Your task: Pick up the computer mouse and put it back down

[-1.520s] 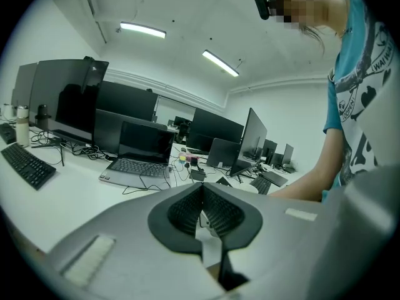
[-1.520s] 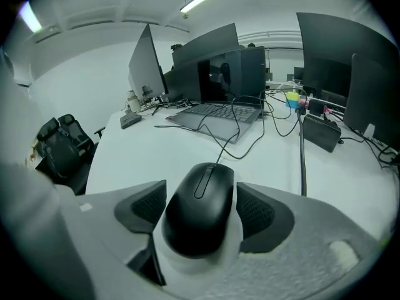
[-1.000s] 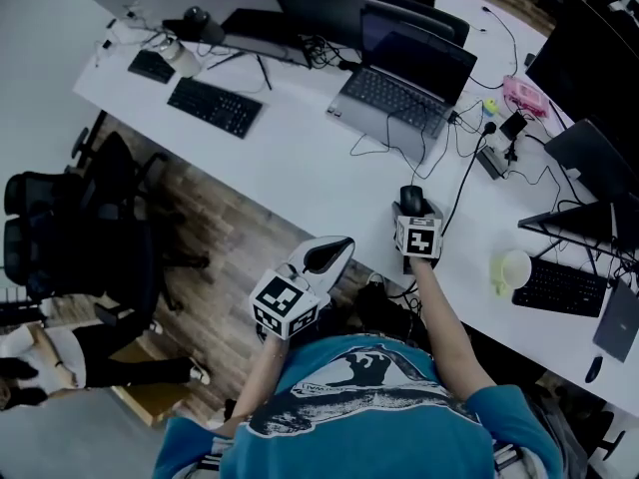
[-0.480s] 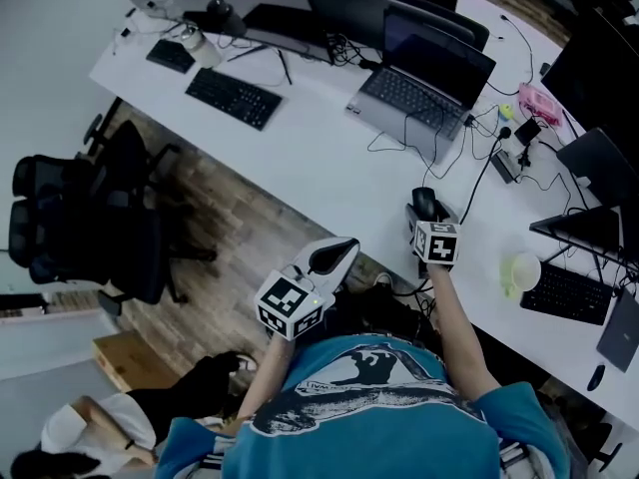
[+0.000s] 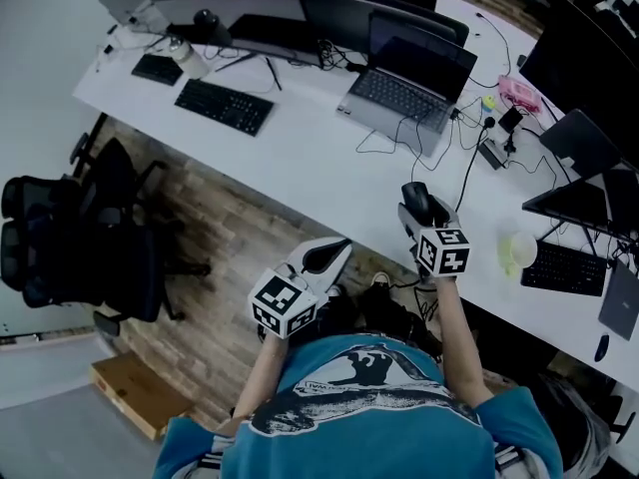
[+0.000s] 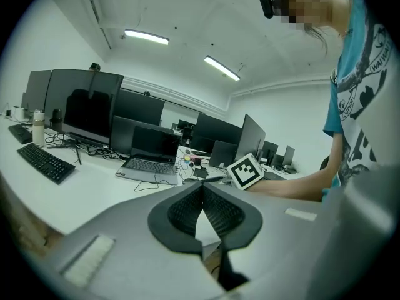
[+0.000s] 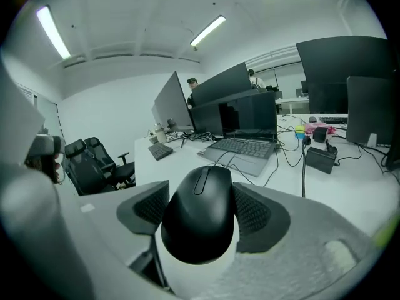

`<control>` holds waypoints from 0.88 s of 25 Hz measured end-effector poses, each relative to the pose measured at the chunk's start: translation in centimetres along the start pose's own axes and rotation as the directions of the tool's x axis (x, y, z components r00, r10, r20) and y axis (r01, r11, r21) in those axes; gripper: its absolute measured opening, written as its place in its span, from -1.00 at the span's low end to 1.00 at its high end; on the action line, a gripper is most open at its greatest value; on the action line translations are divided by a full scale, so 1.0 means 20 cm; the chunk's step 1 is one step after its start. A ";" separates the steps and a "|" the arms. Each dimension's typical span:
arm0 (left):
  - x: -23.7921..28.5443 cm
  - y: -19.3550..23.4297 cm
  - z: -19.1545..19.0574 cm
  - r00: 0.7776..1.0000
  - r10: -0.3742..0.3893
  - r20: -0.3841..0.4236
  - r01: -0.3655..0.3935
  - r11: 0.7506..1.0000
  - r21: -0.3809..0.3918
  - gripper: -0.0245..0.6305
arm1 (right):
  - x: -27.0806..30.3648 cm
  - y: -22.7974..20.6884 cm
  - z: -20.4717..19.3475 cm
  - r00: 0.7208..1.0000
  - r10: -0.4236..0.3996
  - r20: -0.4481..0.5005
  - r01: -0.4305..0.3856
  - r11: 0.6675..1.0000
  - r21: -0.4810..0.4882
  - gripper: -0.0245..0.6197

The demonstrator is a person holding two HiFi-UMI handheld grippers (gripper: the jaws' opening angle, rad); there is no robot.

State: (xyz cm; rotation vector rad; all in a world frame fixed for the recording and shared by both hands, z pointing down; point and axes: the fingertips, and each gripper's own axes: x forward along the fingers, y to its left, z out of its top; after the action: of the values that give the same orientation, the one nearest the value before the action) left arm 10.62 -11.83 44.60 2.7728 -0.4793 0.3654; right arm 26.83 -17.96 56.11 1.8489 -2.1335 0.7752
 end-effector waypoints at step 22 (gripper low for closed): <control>-0.28 0.04 -0.12 0.999 -0.053 0.003 0.053 0.998 0.016 -0.88 | -0.51 0.75 0.14 0.975 0.162 0.150 -0.148 0.984 -0.098 0.04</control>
State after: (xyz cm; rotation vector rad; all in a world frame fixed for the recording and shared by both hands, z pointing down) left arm 4.84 -10.13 45.34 2.7956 -0.4048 0.3531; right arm 14.83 -9.55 45.12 1.7699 -2.3926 0.5739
